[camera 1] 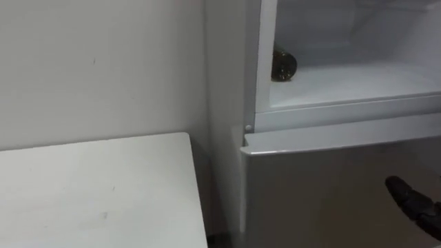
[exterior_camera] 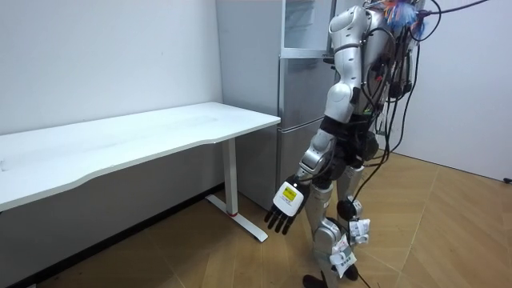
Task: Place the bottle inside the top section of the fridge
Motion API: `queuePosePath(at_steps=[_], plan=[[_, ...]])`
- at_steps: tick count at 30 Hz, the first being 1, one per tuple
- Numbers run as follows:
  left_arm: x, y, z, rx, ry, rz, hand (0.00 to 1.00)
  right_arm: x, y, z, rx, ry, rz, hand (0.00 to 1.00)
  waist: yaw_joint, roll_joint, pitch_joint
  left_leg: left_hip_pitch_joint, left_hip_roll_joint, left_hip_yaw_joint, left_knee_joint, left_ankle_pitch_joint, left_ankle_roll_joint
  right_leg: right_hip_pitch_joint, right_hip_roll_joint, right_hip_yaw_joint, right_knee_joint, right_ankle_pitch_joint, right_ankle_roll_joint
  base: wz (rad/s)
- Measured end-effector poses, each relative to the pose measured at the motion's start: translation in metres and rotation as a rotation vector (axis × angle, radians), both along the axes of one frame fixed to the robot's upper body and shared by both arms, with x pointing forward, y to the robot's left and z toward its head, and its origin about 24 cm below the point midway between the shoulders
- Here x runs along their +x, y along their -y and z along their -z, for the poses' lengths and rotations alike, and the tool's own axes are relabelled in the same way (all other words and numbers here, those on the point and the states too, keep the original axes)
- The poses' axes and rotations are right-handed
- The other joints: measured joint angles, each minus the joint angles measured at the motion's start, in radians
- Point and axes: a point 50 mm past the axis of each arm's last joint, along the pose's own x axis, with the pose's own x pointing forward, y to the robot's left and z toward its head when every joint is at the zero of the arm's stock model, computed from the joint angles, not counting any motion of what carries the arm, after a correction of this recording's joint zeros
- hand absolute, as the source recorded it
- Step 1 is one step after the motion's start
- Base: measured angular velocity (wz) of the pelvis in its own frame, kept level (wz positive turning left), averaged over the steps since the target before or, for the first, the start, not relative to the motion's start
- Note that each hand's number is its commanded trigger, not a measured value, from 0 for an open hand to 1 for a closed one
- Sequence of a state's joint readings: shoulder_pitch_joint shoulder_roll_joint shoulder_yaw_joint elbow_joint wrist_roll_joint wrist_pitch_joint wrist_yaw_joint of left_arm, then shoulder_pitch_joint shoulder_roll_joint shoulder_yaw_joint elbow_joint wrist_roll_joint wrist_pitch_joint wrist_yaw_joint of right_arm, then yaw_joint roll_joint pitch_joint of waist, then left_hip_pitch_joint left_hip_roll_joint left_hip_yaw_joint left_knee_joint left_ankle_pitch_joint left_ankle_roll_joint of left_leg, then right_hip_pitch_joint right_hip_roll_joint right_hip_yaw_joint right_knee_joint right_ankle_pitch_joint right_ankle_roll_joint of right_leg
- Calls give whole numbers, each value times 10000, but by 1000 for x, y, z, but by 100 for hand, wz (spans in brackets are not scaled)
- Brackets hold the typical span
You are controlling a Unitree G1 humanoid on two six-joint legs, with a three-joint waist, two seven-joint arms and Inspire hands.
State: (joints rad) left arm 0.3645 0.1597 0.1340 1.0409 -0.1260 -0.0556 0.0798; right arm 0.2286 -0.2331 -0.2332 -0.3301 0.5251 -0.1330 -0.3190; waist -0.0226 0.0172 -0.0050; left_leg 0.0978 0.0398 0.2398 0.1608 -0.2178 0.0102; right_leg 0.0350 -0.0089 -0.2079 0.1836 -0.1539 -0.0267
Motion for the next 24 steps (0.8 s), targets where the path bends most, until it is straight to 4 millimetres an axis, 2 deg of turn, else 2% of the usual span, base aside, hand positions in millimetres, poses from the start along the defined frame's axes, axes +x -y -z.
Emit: queuePosePath(at_steps=[3,4,5,7,13,18,20,24], plan=[[2,0,0,-6,44,34,0,0,4,22,-537,-1019,584,0,-8,-56,18,9,-3,1,2,-1,0,15,-5,-3,-3,-1,1,0],[2,0,0,-9,46,46,0,-2,7,34,-530,-1620,836,0,2,-3,16,3,-4,-6,5,-1,1,16,-11,-26,-10,-1,1,0],[2,1,0,-7,32,102,0,-2,8,41,-448,-1928,949,0,4,-61,10,-4,-7,-5,6,-4,5,16,-17,-43,-20,-1,2,0],[5,5,2,-157,47,342,0,-8,9,66,-168,-3035,1284,0,6,-15,23,-37,-13,0,6,-15,23,-9,-45,-121,-22,-4,7,2],[13,8,2,-314,225,540,0,-20,10,103,294,-4564,1722,0,26,101,9,-37,1,14,-18,-28,10,-3,3,-91,-135,-3,6,0],[16,14,3,-550,445,532,0,-37,14,140,851,-6125,2146,0,23,117,5,0,-8,1,-14,-33,1,5,-3,-52,-153,-16,22,-2],[19,14,3,-577,547,490,0,-50,17,161,1222,-7078,2307,0,30,93,-4,46,-22,-1,-13,-33,2,37,-8,-40,-184,-26,36,0],[14,14,3,-638,475,251,0,-74,19,187,1497,-8526,2710,0,44,73,11,299,-65,24,-21,-33,2,213,-40,65,-164,-133,77,-3]])
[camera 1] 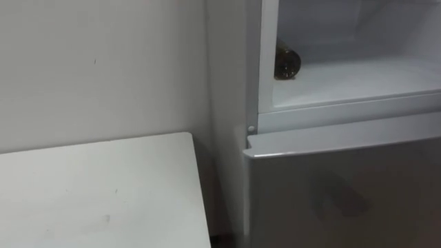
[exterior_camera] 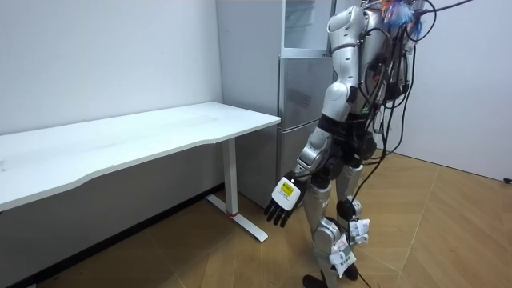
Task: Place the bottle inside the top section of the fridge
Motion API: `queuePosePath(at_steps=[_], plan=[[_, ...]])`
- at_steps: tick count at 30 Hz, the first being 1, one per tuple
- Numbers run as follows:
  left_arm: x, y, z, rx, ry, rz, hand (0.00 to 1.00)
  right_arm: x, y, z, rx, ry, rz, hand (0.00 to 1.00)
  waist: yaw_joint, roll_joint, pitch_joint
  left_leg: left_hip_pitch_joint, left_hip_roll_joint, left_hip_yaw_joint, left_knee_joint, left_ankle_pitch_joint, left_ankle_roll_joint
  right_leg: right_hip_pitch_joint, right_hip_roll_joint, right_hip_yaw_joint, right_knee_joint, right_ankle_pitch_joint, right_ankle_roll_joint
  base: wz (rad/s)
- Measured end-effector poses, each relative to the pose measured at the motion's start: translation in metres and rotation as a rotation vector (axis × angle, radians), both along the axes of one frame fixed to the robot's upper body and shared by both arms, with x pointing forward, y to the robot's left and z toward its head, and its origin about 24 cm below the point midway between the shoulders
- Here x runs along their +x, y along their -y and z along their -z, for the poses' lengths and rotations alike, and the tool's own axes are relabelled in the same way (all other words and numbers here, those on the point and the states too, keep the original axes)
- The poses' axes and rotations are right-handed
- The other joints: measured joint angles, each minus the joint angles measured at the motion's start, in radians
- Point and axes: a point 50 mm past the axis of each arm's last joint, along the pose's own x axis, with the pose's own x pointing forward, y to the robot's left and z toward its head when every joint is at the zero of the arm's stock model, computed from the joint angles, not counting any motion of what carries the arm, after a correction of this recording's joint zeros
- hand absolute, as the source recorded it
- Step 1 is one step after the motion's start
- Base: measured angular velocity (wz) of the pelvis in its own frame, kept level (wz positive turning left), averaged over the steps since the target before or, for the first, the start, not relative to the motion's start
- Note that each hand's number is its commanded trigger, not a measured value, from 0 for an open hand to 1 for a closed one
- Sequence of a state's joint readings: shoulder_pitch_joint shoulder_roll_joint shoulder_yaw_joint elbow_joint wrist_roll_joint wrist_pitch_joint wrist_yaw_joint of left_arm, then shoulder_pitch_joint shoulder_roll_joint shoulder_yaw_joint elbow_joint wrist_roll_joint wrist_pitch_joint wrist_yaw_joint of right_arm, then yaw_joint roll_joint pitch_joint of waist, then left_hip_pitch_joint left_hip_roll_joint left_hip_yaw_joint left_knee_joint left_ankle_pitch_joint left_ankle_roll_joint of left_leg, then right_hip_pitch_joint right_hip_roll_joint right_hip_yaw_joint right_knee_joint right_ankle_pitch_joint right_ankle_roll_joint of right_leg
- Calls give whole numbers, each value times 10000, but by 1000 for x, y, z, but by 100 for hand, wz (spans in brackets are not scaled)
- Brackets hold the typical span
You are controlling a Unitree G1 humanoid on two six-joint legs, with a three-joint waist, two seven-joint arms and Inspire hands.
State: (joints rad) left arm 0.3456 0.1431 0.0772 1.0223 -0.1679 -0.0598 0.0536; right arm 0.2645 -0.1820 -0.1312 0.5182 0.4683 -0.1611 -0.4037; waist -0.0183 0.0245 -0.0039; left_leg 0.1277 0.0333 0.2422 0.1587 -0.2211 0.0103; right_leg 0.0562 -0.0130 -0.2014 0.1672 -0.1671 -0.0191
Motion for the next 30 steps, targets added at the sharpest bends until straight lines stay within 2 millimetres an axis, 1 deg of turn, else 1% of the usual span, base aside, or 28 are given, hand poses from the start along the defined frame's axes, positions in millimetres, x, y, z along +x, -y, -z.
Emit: queuePosePath(at_steps=[3,4,6,8,10,15,18,20,21,22,23,25,28,30], plan=[[0,0,0,-57,98,-244,0,-15,0,15,240,-837,319,0,-51,-20,6,40,-12,-19,-5,0,0,10,-13,29,19,-41,8,0],[1,0,0,-57,216,-319,0,-23,0,22,428,-1195,576,0,-61,-42,-4,35,-14,-25,-5,0,0,0,-12,28,26,-42,10,3],[0,0,0,-44,212,-322,0,-33,0,28,748,-1493,1046,0,-50,-52,0,27,-14,-26,-9,-1,1,-6,-9,31,31,-43,12,0],[-2,0,-1,-33,181,-339,0,-42,1,30,1003,-1551,1424,0,-77,-45,4,-13,-16,-32,-85,-1,2,-45,7,30,37,-44,13,0],[-3,-1,-1,-32,157,-354,0,-45,2,32,1191,-1561,1677,0,-150,-58,-2,-6,-2,-39,-123,-6,6,-46,17,29,44,-44,12,0],[-4,-1,-1,-147,150,-378,0,-53,6,35,1530,-1619,2162,0,-202,-68,-6,47,-6,-49,-233,-9,8,-45,29,23,51,-45,11,0],[-8,-5,-2,-258,179,-638,0,-53,16,32,1547,-1304,2937,0,-303,-113,-9,73,-23,-48,-228,-7,9,-32,20,29,93,-46,11,-1],[-11,-10,-3,-149,153,-883,0,-55,28,26,1579,-767,4019,0,-358,-197,5,137,-96,-37,-227,-6,10,-29,-1,26,65,-75,30,-2],[-13,-11,-3,-107,156,-970,0,-55,32,23,1537,-631,4265,0,-371,-222,12,148,-97,-37,-227,-6,11,-22,-4,29,66,-81,34,0],[-17,-14,-5,-21,134,-1157,0,-54,38,19,1467,-358,4633,0,-406,-299,8,159,-97,-38,-227,-6,11,-7,-14,35,69,-97,38,0],[-20,-16,-6,54,123,-1332,0,-54,45,15,1421,-98,4988,0,-541,-390,13,164,-97,-38,-227,-6,11,4,-21,37,72,-118,51,0],[-23,-18,-7,117,107,-1518,0,-53,55,7,1252,245,5421,0,-605,-459,27,156,-92,-21,-231,-6,11,-7,-24,70,72,-127,59,0],[-23,-22,-8,152,236,-1712,0,-51,68,-3,1304,955,6314,0,-626,-573,42,81,-87,8,-236,-6,11,-53,-24,103,78,-134,69,-2],[-20,-23,-9,155,370,-1649,0,-50,76,-10,1271,1403,6774,0,-637,-611,31,69,-83,23,-238,-7,11,-60,-26,117,71,-134,71,0]])
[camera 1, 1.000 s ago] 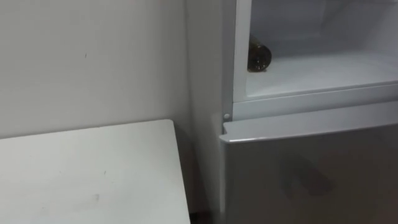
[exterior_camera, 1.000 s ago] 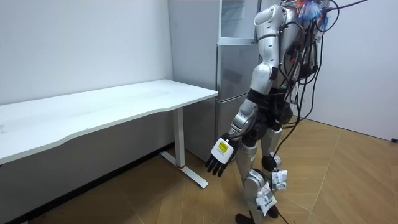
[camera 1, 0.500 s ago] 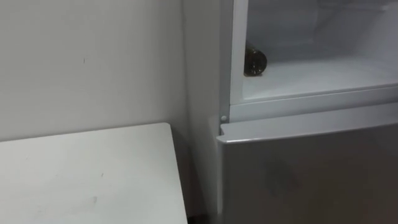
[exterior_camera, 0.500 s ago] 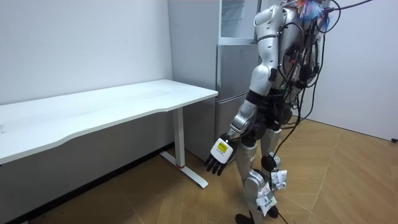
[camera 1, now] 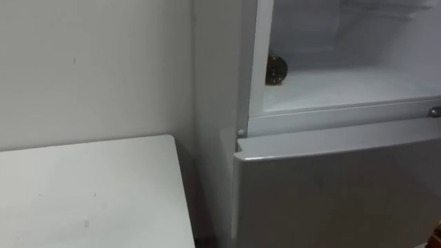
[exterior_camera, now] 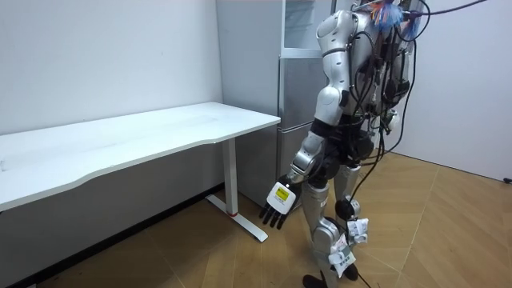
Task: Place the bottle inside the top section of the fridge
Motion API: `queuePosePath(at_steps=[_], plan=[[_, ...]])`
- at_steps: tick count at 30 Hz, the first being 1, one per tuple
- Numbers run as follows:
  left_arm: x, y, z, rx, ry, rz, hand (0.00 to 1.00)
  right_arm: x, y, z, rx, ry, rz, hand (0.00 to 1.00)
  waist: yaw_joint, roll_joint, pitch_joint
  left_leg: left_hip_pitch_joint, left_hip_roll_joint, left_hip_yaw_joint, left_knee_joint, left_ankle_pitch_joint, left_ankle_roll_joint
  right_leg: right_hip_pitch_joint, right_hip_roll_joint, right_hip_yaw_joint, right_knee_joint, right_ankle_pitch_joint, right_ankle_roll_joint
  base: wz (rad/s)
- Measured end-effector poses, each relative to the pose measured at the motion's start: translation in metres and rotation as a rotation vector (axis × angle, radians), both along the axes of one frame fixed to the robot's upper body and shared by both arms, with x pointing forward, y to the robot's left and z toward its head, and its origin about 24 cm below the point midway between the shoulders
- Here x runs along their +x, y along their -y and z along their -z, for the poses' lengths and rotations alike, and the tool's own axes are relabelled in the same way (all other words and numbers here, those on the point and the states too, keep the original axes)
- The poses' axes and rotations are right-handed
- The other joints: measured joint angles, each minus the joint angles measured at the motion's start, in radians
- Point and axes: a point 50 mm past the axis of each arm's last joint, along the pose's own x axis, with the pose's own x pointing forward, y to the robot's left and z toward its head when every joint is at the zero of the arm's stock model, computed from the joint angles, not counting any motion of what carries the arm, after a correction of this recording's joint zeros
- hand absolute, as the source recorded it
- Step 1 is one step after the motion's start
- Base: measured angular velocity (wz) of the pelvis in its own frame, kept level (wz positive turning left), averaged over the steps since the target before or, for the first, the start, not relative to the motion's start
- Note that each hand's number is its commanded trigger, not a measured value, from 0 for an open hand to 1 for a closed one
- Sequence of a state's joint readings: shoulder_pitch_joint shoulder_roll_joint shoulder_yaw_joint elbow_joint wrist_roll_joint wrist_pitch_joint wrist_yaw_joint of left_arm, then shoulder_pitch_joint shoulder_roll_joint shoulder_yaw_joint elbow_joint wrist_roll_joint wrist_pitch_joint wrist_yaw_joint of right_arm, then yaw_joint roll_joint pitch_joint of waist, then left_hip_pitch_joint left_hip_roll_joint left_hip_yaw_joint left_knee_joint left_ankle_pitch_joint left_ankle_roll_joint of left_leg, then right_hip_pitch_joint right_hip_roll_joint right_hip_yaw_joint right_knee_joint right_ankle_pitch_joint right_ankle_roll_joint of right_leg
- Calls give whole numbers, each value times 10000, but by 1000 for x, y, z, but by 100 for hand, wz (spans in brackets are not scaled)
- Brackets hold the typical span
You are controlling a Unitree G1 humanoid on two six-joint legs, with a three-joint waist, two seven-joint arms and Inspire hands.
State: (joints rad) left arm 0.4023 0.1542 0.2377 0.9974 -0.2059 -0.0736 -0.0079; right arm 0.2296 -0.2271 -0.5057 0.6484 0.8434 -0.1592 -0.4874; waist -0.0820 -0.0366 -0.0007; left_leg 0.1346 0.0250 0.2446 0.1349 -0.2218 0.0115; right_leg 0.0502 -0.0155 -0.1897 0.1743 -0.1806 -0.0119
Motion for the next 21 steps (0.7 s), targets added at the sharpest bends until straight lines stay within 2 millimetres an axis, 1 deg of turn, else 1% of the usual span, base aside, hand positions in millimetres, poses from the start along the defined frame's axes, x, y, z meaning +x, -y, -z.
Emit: queuePosePath(at_steps=[1,2,3,6,8,9,12,13,14,16,17,20,21], plan=[[1,-1,-1,9,77,-17,0,0,5,-4,-118,136,312,0,-27,1,-1,-8,-7,2,-1,0,0,0,-9,-12,-1,-1,4,4],[2,-3,-1,57,137,-79,0,2,10,-10,-311,317,521,0,-89,-27,-19,-30,-16,-6,-1,0,1,-3,-12,-51,-16,-3,8,5],[2,-3,-2,81,134,-71,0,3,12,-14,-424,424,610,0,-116,-19,-14,-37,-18,-7,-2,0,1,-6,-9,-55,-19,-3,7,3],[0,-6,-3,199,41,92,0,14,20,-34,-1202,810,651,0,-248,16,-8,-58,-43,-3,-3,0,1,-31,18,-45,-29,-3,5,0],[3,-7,-3,248,139,89,0,18,32,-49,-1669,1023,1019,0,-292,10,-16,-122,-35,-3,-17,0,0,-114,45,-49,-2,-2,-5,0],[3,-7,-3,257,149,59,0,19,36,-53,-1790,1134,1170,0,-299,4,-20,-153,-35,-2,-17,0,0,-134,48,-44,31,-2,-5,0],[-1,-8,-4,327,51,-22,0,20,46,-77,-2549,1715,1607,0,-304,-39,-24,-188,-37,2,-10,5,-3,-166,39,-46,150,-23,-28,0],[-1,-8,-4,357,33,-57,0,22,49,-85,-2803,1892,1675,0,-321,-91,-17,-179,-37,3,-2,6,-3,-169,20,-52,147,-41,-38,0],[-1,-9,-4,373,33,-69,0,22,50,-88,-2933,1919,1688,0,-304,-129,-10,-165,-37,2,2,5,-3,-170,21,-46,146,-46,-40,0],[-1,-9,-4,398,29,-80,0,26,50,-98,-3400,1947,1648,0,-242,-287,5,-70,-32,1,4,5,-3,-161,25,-16,126,-89,-50,0],[-1,-9,-4,394,36,-76,0,28,50,-103,-3660,1991,1557,0,-234,-342,-1,-35,-32,1,3,5,-3,-138,28,-16,128,-98,-51,0],[-1,-8,-4,361,-28,137,0,35,48,-118,-4240,2258,1356,0,-248,-396,1,-29,-34,3,-4,5,-3,-122,46,-22,130,-96,-49,0],[-1,-8,-4,369,-62,203,0,37,47,-126,-4598,2394,1285,0,-251,-395,2,-42,-38,4,-3,5,-3,-138,72,-25,132,-95,-47,0]])
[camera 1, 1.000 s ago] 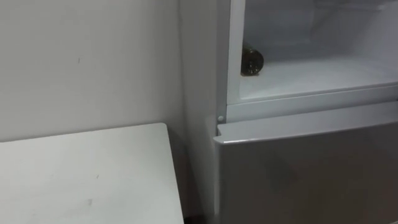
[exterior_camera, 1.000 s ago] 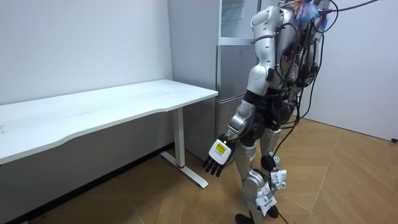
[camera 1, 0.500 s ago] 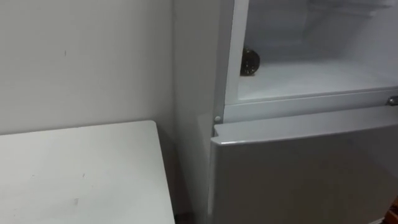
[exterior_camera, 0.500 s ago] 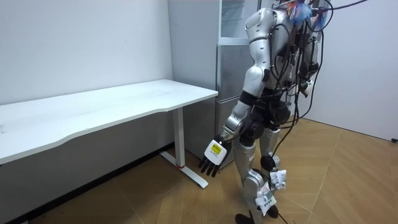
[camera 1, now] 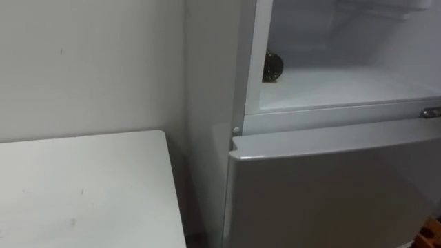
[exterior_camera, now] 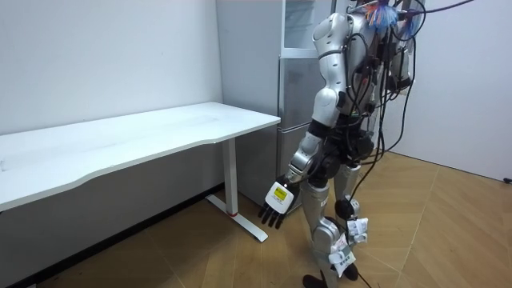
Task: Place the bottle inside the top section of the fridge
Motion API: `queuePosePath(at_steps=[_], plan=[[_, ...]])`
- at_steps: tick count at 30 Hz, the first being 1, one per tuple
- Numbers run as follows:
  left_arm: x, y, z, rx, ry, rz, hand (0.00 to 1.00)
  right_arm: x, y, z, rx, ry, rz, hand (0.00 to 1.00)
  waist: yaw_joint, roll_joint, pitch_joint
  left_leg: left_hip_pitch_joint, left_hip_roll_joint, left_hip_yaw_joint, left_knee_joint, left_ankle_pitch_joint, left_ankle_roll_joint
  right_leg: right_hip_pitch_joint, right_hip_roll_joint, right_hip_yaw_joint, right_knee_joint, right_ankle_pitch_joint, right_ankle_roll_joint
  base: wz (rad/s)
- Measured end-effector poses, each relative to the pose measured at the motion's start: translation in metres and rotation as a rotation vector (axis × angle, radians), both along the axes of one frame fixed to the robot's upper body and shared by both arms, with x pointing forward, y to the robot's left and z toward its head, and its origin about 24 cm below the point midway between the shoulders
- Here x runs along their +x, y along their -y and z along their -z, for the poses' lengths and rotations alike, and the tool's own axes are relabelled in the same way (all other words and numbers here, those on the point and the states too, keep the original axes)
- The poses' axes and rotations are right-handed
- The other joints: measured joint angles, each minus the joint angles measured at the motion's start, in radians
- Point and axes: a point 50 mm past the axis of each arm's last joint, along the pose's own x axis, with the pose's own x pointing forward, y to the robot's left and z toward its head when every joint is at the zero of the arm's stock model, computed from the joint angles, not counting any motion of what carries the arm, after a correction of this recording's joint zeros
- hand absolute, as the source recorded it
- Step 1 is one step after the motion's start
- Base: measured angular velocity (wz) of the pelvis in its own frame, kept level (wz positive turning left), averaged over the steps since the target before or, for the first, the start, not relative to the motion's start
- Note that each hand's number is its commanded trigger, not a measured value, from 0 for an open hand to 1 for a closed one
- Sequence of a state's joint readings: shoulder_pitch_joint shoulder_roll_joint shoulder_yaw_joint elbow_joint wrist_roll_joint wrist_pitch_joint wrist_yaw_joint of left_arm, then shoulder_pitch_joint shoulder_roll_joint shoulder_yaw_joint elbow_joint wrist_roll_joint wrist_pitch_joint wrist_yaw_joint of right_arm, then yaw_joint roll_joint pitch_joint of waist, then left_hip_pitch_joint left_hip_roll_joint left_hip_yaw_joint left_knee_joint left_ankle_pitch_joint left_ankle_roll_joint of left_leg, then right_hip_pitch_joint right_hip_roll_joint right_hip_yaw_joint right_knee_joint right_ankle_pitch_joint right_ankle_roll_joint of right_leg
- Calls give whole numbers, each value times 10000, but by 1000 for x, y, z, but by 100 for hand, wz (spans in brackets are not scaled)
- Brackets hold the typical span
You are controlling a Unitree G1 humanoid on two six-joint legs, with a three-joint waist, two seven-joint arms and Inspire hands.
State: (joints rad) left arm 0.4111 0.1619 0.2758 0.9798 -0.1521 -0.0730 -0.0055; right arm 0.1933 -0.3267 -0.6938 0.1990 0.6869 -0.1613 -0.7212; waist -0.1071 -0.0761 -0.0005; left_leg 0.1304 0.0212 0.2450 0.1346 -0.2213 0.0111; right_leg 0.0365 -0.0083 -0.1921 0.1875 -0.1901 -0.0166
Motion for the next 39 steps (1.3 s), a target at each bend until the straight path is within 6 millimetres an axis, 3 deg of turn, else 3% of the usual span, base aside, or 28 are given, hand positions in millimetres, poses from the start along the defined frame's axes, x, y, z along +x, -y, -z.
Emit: queuePosePath(at_steps=[9,20,28,39], plan=[[1,0,0,26,-101,379,0,17,-15,-60,-2930,533,-284,0,37,110,1,-198,18,1,-14,-2,-1,-231,27,-1,29,18,-12,0],[-5,2,2,-26,-386,227,0,23,-23,-71,-3326,435,-494,0,60,220,10,-159,6,29,6,-1,-2,-279,5,33,241,-22,-32,-2],[-8,9,5,-238,-491,87,0,30,-29,-84,-4341,72,-638,0,40,0,30,-182,-21,24,36,0,0,-477,-69,8,549,-176,-39,0],[-4,14,8,-433,-491,112,0,38,-38,-88,-5295,-549,-1209,0,198,-14,29,-238,-20,29,102,0,0,-506,-71,17,526,-166,-43,0]])
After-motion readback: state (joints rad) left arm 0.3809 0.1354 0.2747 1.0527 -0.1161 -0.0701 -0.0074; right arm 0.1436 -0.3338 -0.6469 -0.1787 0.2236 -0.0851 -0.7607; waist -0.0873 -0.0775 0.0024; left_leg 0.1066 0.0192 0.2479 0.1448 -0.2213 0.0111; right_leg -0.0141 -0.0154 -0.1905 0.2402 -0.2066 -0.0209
